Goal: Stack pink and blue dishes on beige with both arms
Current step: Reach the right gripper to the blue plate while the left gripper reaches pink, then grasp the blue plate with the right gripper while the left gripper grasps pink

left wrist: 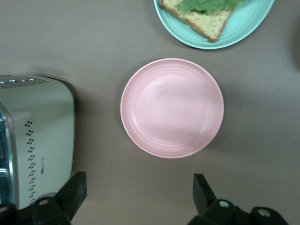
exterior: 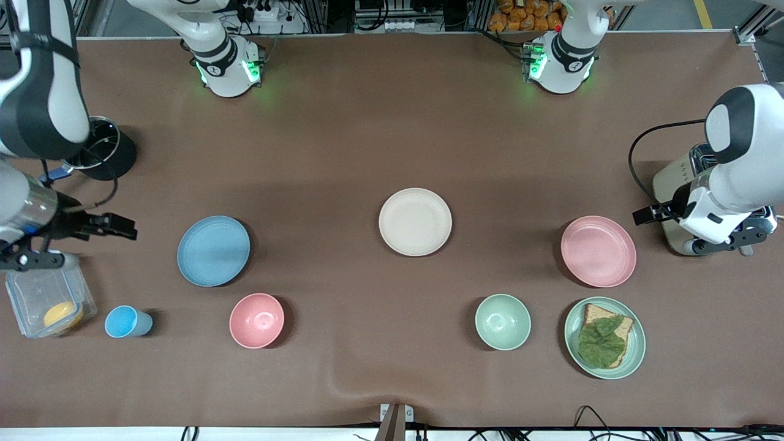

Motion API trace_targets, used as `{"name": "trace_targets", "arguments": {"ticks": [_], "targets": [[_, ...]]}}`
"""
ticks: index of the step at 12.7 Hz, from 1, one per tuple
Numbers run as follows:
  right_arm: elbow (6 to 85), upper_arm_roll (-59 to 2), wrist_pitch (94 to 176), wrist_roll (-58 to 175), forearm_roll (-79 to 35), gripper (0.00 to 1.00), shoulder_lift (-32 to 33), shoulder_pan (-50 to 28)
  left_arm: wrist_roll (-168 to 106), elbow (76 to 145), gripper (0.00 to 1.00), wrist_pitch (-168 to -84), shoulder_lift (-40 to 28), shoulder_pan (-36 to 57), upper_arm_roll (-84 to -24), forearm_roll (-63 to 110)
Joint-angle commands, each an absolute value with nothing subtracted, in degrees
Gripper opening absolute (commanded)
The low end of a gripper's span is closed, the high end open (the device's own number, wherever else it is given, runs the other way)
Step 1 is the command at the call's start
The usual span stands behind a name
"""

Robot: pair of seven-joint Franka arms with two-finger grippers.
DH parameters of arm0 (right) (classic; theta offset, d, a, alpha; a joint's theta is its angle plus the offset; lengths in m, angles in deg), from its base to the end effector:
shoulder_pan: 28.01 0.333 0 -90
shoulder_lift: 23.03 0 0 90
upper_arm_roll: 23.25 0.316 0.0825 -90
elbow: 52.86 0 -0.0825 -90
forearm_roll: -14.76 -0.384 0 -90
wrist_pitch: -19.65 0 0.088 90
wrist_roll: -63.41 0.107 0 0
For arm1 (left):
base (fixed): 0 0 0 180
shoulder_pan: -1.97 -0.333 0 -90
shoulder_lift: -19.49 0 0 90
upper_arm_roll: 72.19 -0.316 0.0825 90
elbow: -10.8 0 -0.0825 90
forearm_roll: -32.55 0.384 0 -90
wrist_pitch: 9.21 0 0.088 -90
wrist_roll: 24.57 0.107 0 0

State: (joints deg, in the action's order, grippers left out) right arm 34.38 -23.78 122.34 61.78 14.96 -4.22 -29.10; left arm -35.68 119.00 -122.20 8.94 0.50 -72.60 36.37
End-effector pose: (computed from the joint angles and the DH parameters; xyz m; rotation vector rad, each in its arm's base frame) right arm 0.6531 -0.0180 0.4667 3.1355 0.0023 -0.0922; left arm 0.5917 0.0235 0.4010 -3.0540 -0.3026 0.1463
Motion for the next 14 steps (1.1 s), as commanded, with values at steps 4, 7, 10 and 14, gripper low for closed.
{"name": "trace_targets", "arguments": {"ticks": [4, 7, 10, 14], "targets": [[43.5, -23.3, 135.9, 61.4, 13.3, 1.00, 1.8, -31.1, -36.0, 129.2, 1.00, -135.0, 8.8, -2.6, -72.4, 37.4], [50.7, -23.3, 143.1, 60.7, 13.3, 1.00, 2.5, -33.7, -34.9, 133.0, 1.00, -144.4, 4.7, -5.3, -72.4, 37.5], [51.6, -23.2, 141.6, 58.4, 13.2, 1.00, 4.9, -36.1, -35.0, 133.0, 1.00, -148.1, 0.3, -6.9, -72.2, 37.3], [51.8, -23.0, 140.3, 58.5, 11.4, 1.00, 8.3, -35.5, -35.0, 133.3, 1.00, -153.0, -3.8, -7.9, -72.3, 37.3]]}}
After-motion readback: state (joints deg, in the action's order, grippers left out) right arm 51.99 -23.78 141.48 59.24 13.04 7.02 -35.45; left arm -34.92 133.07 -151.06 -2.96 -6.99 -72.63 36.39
